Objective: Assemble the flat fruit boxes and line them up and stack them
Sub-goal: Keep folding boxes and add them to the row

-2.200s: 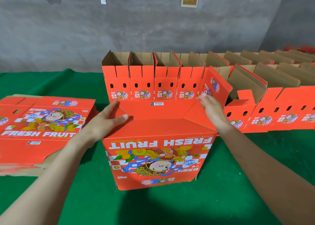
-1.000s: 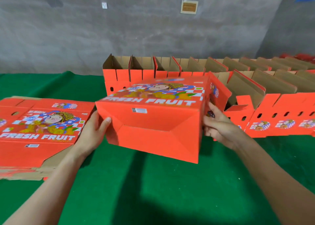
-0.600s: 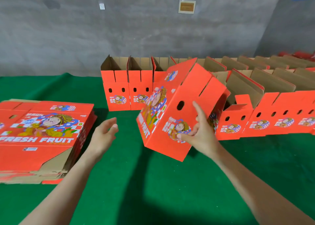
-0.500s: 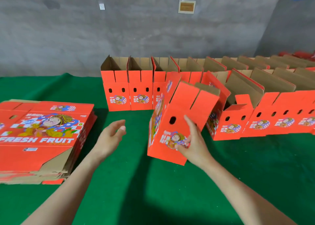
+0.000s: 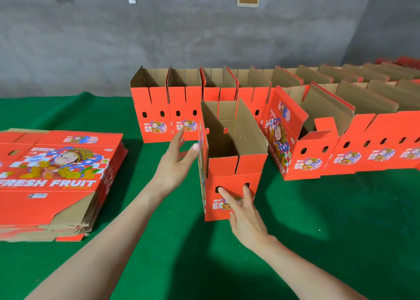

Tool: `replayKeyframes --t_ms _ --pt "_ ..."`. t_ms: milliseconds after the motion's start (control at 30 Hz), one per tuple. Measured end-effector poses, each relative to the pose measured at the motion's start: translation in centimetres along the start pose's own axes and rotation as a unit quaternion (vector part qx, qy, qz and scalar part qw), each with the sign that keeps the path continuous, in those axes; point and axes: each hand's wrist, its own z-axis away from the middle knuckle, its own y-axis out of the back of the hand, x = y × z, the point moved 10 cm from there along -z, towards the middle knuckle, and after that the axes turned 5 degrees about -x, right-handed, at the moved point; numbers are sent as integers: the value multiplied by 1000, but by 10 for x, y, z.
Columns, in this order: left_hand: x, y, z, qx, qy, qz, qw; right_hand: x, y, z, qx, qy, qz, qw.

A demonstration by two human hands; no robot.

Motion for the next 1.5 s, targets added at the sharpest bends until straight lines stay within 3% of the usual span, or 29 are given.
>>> replayKeyframes --t_ms 100,167,267,433,600,733,867,1067,1200,1500 --pt "31 -21 -17 -42 -76 -96 992 0 -7 -6 -17 -12 41 999" --pt "32 -43 -29 -84 -69 -190 976 1 -5 -13 -20 -8 43 999" --pt "33 -60 -43 -70 -65 -244 965 11 6 -28 -19 -2 57 998" --pt "41 -78 -70 -66 -50 -249 965 48 24 -54 -38 -23 101 994" --pt "49 -130 -94 -162 -53 -220 960 102 45 -75 -44 -63 116 990" --pt "38 -176 -107 -242 -51 -288 925 152 71 -90 -50 -102 120 986" --pt "45 -200 -126 -245 -56 -251 935 179 84 -101 -62 -99 136 984" --pt "49 -234 -154 -256 -37 -335 906 191 91 -114 -57 -81 181 978" --pt "55 -244 -160 -238 -49 -336 910 206 97 -115 -39 -81 202 975" --pt "64 -296 -157 -295 -64 -308 902 269 125 -100 -57 -169 179 968"
